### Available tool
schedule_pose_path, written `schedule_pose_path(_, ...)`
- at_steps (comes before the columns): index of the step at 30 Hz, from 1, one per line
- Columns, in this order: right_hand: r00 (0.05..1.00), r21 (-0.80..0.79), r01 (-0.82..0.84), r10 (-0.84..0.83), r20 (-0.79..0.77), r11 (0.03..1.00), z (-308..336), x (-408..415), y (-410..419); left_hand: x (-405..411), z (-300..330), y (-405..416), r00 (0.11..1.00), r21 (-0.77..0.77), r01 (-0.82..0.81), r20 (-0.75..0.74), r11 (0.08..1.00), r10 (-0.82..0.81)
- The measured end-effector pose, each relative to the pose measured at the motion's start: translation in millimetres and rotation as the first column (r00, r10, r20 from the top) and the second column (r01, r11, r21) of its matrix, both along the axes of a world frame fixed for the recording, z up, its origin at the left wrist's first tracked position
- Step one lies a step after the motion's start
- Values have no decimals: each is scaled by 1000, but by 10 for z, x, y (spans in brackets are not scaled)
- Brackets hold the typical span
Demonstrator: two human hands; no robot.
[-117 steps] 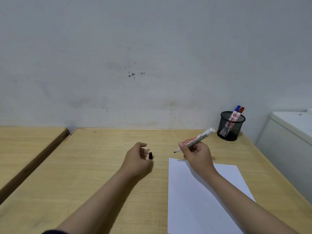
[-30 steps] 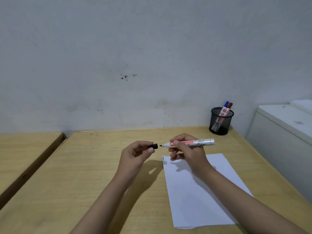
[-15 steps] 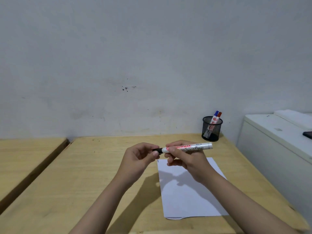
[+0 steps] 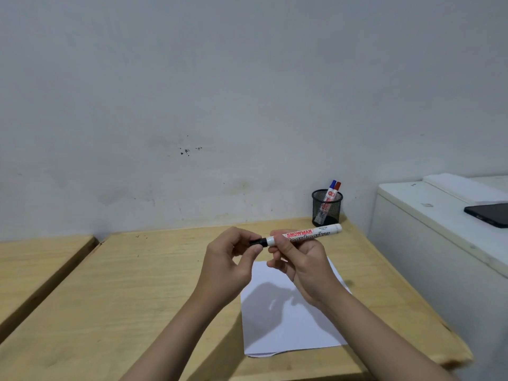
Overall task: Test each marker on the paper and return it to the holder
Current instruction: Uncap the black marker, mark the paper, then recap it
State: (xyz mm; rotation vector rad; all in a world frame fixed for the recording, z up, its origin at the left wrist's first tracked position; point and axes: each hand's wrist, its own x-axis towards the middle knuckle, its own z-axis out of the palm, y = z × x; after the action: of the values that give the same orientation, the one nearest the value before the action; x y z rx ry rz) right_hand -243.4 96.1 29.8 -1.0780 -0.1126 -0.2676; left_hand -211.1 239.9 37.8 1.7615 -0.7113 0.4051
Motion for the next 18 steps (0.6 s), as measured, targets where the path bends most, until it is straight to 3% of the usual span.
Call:
schedule_pose_path(2, 992, -38, -12, 8, -127, 999, 11, -1, -38, 61, 49, -42, 999, 45, -38, 16, 998, 38)
schedule_pose_path(5, 952, -321, -32, -69, -297, 946, 107, 8, -199, 217, 135, -84, 993, 64, -122, 12, 991, 121)
schedule_pose_path(7, 960, -555, 107, -231, -159, 825, 164, 38, -356, 318, 192, -98, 989, 70, -146, 12, 987, 146)
schedule_pose_path(9, 920, -723, 349, -364, 145, 596, 197, 95, -504, 397, 257, -139, 992, 115, -124, 2, 986, 125)
schedule_pose_path(11, 887, -816, 445, -309, 344, 369, 231, 191, -609, 465, 334, -233, 997, 178, -73, -19, 981, 78)
schedule_pose_path(12, 892, -843, 439, -264, 368, 309, 255, 244, -642, 507, 371, -296, 998, 191, -45, -33, 981, 52)
schedule_pose_path(14, 906, -864, 416, -211, 367, 282, 289, 361, -688, 606, 441, -446, 999, 186, 2, -52, 983, 8)
schedule_pose_path(18, 876, -813, 478, -249, 414, 331, 290, 612, -884, 859, 480, -822, 998, 143, 60, -34, 988, -56)
